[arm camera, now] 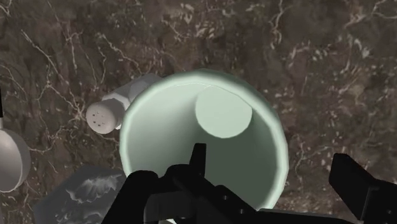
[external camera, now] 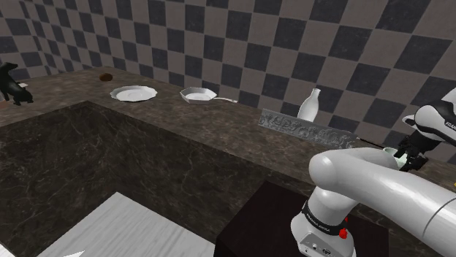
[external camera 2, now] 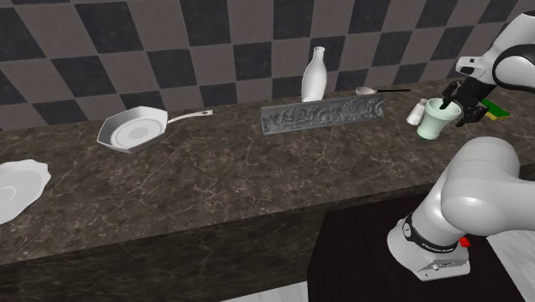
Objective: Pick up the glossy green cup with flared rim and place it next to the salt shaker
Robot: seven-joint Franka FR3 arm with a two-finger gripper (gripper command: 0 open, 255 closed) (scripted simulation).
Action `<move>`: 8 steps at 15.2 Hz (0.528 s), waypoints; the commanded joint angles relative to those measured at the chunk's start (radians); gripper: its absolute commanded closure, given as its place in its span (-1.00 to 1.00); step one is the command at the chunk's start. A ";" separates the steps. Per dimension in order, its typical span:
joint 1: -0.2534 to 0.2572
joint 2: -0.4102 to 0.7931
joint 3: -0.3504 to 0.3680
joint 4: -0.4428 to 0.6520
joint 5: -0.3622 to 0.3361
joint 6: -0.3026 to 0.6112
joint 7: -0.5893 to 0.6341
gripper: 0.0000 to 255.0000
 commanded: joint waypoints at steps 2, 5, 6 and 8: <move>0.000 0.000 0.000 0.000 0.000 0.000 0.000 -1.00; -0.004 0.006 0.095 0.043 0.081 -0.064 -0.016 -1.00; -0.003 0.009 0.118 0.057 0.101 -0.081 -0.020 -1.00; -0.003 0.009 0.118 0.057 0.101 -0.081 -0.020 -1.00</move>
